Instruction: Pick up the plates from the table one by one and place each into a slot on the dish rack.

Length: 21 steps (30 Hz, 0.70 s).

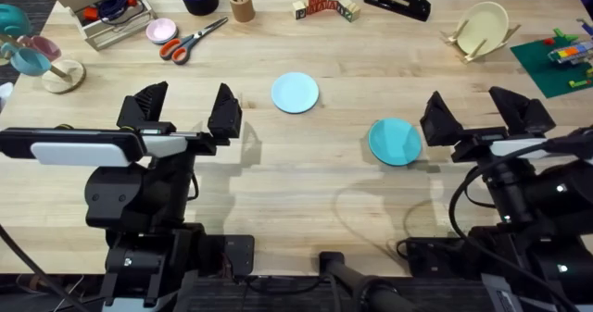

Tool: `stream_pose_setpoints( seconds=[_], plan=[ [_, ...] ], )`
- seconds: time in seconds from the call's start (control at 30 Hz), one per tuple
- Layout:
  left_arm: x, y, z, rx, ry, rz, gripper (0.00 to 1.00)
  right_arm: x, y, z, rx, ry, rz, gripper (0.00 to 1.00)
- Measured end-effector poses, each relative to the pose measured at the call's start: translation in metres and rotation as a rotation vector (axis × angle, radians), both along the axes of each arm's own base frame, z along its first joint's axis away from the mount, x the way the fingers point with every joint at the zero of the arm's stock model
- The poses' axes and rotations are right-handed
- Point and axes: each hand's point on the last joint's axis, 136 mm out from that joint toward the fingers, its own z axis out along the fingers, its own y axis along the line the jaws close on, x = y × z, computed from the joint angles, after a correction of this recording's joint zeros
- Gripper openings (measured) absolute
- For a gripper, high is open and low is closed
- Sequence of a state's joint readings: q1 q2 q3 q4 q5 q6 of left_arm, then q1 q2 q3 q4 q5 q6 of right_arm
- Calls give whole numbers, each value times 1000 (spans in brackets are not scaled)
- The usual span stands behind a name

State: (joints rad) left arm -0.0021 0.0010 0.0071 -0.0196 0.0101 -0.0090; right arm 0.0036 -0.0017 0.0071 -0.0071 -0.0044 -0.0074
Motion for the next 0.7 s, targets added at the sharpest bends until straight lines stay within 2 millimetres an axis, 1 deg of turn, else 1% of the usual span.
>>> stream_pose_setpoints(
  seconds=[0.4, 0.47, 0.53, 0.6, 0.7],
  plan=[
    [0, 0, 0, 1, -1, -1, 992, 0, 0, 1, 0, -3, 1, 996],
    [0, 0, 1, 1, -2, 0, 993, 0, 1, 5, 0, -23, 5, 996],
    [0, 0, 1, 1, -3, -1, 993, 1, 2, 18, 1, -73, 9, 996],
    [-1, 0, 5, 1, -6, 0, 993, 1, 2, 26, 1, -104, 12, 996],
    [-5, 0, 25, 1, -31, 0, 993, 0, 2, 31, 1, -113, 12, 996]
  ],
)
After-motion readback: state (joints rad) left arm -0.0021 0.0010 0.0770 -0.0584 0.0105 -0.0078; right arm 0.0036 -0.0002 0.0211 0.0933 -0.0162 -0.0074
